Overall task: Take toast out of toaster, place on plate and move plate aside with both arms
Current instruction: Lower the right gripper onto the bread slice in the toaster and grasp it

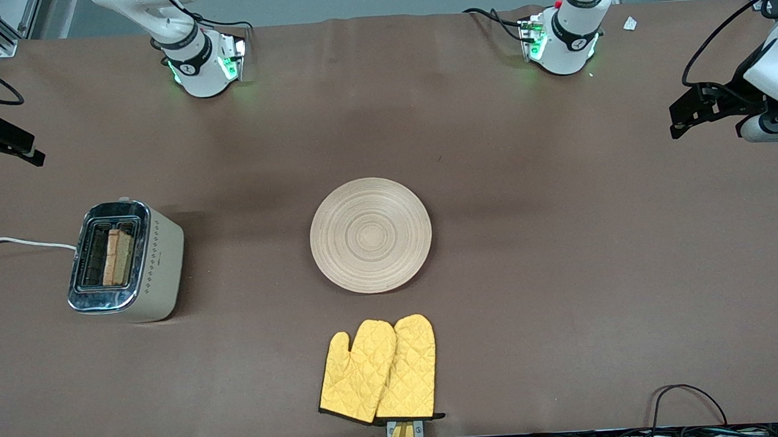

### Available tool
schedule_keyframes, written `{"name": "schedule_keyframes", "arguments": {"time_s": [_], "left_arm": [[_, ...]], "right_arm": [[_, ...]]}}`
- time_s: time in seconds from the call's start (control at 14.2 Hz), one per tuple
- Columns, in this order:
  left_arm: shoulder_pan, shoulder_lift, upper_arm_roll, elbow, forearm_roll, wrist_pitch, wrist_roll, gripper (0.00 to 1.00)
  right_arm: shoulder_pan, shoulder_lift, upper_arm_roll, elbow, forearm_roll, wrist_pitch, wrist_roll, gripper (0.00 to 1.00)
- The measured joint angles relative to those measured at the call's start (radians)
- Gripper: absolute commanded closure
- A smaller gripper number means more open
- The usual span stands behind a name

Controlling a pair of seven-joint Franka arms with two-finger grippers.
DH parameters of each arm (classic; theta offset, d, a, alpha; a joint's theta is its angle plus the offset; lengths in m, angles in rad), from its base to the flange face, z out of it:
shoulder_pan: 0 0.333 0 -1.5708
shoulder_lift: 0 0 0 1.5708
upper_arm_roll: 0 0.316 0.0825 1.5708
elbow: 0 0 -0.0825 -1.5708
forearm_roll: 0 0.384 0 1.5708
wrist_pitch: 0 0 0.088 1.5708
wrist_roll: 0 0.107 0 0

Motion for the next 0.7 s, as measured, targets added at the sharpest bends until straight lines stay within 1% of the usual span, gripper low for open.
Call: {"name": "schedule_keyframes", "arguments": {"time_s": [0.14,0.21,0.56,0.63,0.7], "left_arm": [[0.0,0.0,0.0,0.0,0.0,0.0,0.0,0.0],[0.001,0.0,0.0,0.0,0.0,0.0,0.0,0.0],[0.001,0.001,0.001,0.001,0.0,0.0,0.0,0.0],[0.001,0.001,0.001,0.001,0.0,0.0,0.0,0.0],[0.001,0.001,0.001,0.001,0.0,0.0,0.0,0.0]], "right_arm": [[0.0,0.025,0.0,-0.01,0.0,0.005,-0.011,0.0],[0.0,0.062,0.0,-0.017,0.0,0.023,-0.013,0.0],[0.0,0.349,-0.002,-0.03,0.0,0.205,-0.015,0.0],[0.0,0.384,-0.001,-0.028,0.0,0.234,-0.015,0.12],[0.0,0.41,-0.001,-0.025,0.0,0.255,-0.016,0.38]]}}
